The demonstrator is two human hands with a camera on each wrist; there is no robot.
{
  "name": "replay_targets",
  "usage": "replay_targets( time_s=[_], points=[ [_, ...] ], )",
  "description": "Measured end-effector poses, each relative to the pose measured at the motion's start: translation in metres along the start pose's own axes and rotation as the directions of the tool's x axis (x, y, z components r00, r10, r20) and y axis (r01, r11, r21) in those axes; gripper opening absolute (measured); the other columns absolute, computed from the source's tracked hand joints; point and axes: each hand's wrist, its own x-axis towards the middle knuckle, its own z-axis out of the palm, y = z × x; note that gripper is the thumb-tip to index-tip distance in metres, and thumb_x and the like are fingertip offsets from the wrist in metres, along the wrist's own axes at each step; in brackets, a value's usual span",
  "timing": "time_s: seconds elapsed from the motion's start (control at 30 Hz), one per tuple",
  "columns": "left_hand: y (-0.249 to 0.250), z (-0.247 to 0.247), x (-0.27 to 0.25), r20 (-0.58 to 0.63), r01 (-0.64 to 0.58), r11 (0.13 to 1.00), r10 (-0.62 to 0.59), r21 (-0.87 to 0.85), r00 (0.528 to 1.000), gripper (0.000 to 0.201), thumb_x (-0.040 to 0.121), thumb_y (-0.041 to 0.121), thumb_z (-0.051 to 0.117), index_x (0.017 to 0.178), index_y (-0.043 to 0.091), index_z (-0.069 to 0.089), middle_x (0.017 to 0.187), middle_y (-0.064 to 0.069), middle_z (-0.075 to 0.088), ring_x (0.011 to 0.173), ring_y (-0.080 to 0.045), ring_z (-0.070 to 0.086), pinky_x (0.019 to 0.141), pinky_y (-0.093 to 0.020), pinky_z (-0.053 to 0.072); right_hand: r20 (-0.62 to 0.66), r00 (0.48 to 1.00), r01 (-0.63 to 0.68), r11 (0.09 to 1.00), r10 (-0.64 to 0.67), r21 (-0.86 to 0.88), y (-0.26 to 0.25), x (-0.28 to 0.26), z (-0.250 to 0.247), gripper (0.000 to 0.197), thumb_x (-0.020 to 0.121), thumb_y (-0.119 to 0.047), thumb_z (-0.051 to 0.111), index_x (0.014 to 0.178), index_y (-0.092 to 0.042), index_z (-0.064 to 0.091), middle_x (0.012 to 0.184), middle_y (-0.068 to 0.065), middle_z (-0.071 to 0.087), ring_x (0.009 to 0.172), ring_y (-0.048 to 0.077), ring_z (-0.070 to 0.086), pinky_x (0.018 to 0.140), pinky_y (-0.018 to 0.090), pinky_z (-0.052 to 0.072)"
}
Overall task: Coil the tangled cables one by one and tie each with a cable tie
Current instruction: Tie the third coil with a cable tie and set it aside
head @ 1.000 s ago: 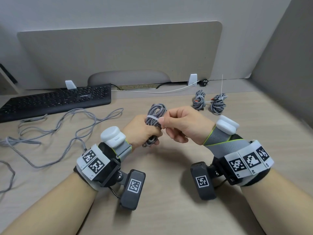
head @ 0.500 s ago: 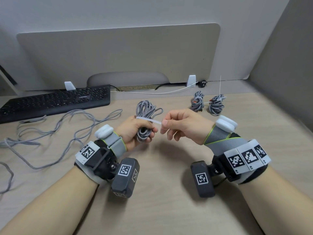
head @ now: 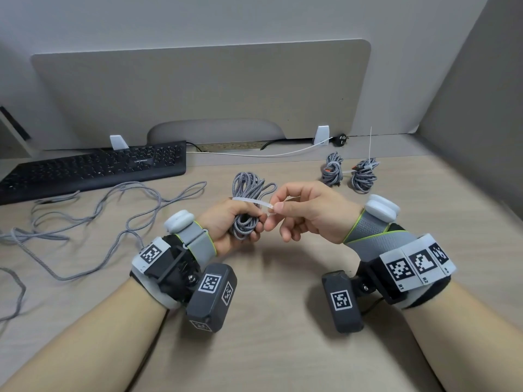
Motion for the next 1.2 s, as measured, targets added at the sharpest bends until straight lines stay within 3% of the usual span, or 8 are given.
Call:
replay_targets(
  time_s=[0.2, 0.4, 0.5, 0.57, 0.83, 1.2],
  points=[
    [-0.0006, 0.0004, -0.0001, 0.018, 0.017, 1.000, -0.017, -0.026, 1.000, 0.014, 0.090, 0.000, 0.043, 0.088, 0.003, 0.055, 0.061, -0.007, 0.057, 0.050, -0.012, 0.051, 0.044, -0.020, 0.041, 0.000, 1.000, 0.021, 1.000, -0.021, 0.010, -0.0005, -0.0011, -0.0001, 0.013, 0.096, 0.000, 0.051, 0.087, -0.008, 0.056, 0.087, 0.020, 0.070, 0.051, 0.023, 0.059, 0.048, 0.025, 0.042],
    [-0.0006, 0.0002, 0.0010, 0.066, 0.050, 0.997, -0.046, -0.053, 0.997, 0.013, 0.089, 0.000, 0.042, 0.088, 0.003, 0.054, 0.069, -0.008, 0.055, 0.051, -0.012, 0.051, 0.045, -0.020, 0.042, -0.027, 0.999, 0.044, 0.999, -0.043, 0.017, 0.0002, -0.0011, -0.0012, 0.014, 0.096, 0.004, 0.048, 0.088, -0.007, 0.054, 0.083, 0.018, 0.070, 0.050, 0.023, 0.059, 0.048, 0.026, 0.042],
    [-0.0022, 0.0003, 0.0013, 0.080, 0.057, 0.997, -0.052, -0.058, 0.995, 0.007, 0.082, 0.001, 0.049, 0.088, 0.004, 0.053, 0.074, -0.010, 0.055, 0.052, -0.013, 0.053, 0.046, -0.021, 0.043, -0.040, 0.998, 0.041, 0.999, -0.041, 0.014, 0.0011, 0.0003, -0.0013, 0.017, 0.096, 0.004, 0.047, 0.087, -0.008, 0.054, 0.078, 0.016, 0.069, 0.049, 0.022, 0.058, 0.046, 0.025, 0.042],
    [-0.0040, -0.0008, 0.0020, 0.097, 0.062, 0.996, -0.056, -0.061, 0.994, 0.014, 0.075, 0.002, 0.054, 0.089, 0.004, 0.052, 0.077, -0.010, 0.056, 0.054, -0.014, 0.054, 0.047, -0.022, 0.044, -0.053, 0.998, 0.032, 0.999, -0.032, 0.005, 0.0017, 0.0010, -0.0018, 0.018, 0.096, 0.005, 0.046, 0.086, -0.009, 0.054, 0.074, 0.014, 0.067, 0.047, 0.022, 0.057, 0.045, 0.024, 0.041],
    [-0.0036, 0.0031, 0.0004, 0.044, 0.008, 1.000, -0.008, -0.008, 0.999, 0.013, 0.089, -0.003, 0.044, 0.083, 0.006, 0.052, 0.065, -0.010, 0.059, 0.049, -0.015, 0.054, 0.044, -0.020, 0.042, -0.036, 0.999, -0.022, 0.999, 0.021, -0.030, 0.0005, 0.0007, -0.0014, 0.019, 0.097, 0.005, 0.042, 0.086, -0.006, 0.052, 0.067, 0.013, 0.064, 0.045, 0.021, 0.056, 0.045, 0.025, 0.039],
    [-0.0036, 0.0076, -0.0030, 0.038, 0.003, 1.000, -0.003, 0.002, 0.999, 0.014, 0.091, -0.002, 0.043, 0.084, 0.002, 0.054, 0.067, -0.011, 0.058, 0.050, -0.015, 0.055, 0.043, -0.020, 0.043, -0.028, 1.000, 0.000, 0.999, -0.001, -0.043, 0.0003, 0.0000, -0.0009, 0.018, 0.098, 0.003, 0.044, 0.089, -0.008, 0.054, 0.067, 0.012, 0.063, 0.046, 0.021, 0.056, 0.045, 0.025, 0.039]
  ],
)
